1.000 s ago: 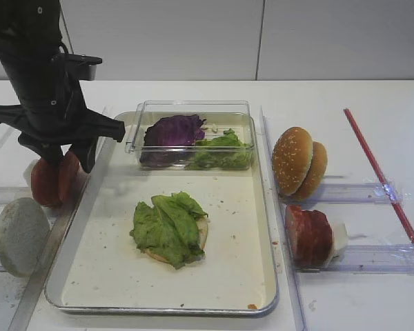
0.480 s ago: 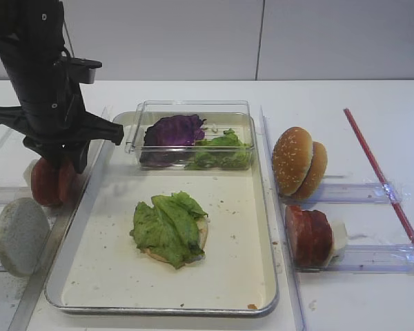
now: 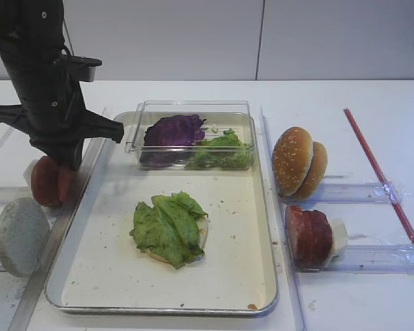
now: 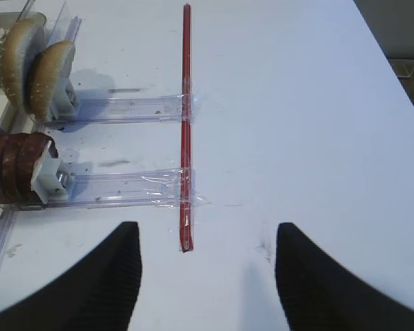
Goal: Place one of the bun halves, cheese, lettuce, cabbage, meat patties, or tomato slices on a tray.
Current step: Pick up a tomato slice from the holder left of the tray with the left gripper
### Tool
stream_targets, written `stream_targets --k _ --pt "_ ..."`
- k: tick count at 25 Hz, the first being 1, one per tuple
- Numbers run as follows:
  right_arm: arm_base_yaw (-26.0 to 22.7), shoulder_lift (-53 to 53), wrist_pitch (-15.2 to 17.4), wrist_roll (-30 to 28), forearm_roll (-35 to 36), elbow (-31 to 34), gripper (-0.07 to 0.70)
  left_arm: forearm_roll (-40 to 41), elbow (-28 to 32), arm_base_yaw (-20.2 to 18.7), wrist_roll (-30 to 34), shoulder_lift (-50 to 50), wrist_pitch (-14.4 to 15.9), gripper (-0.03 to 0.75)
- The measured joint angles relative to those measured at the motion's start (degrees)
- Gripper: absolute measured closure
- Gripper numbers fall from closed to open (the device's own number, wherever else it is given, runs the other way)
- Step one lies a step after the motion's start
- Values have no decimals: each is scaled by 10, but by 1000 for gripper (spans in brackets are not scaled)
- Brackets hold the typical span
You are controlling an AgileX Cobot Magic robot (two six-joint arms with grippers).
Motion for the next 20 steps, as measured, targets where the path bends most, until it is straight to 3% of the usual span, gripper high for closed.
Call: stream_targets --k 3,20 --pt "0 0 0 0 0 0 187 0 0 0 0 0 0 656" --pt "0 0 0 1 0 0 187 0 0 0 -8 -29 7 664"
